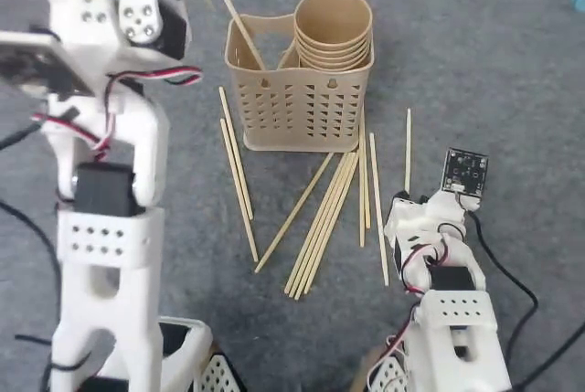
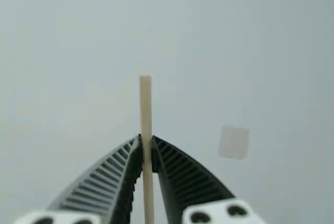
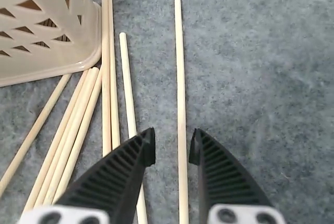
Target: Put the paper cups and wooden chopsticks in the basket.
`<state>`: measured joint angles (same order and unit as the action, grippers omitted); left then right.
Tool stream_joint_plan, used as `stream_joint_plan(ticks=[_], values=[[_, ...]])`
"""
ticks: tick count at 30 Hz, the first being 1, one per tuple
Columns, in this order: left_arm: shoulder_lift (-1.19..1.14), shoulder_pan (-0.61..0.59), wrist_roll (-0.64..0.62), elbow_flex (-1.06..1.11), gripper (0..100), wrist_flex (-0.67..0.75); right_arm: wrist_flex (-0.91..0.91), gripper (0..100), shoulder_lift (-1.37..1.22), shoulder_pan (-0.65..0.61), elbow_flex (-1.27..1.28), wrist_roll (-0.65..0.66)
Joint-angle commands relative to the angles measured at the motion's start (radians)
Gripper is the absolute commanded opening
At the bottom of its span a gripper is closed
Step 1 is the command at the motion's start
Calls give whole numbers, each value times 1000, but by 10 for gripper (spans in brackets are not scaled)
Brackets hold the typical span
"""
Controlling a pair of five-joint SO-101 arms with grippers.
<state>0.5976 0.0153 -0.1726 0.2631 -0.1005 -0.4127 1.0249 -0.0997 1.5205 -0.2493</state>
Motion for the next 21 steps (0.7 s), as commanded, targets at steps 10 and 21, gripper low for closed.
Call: stream_joint_plan(ticks=[10, 21], values=[[-147, 86, -14, 2, 13, 34, 30, 119, 24, 12, -3, 14], [-227, 83, -12, 47, 51, 34, 30, 119, 25, 12, -3, 14]])
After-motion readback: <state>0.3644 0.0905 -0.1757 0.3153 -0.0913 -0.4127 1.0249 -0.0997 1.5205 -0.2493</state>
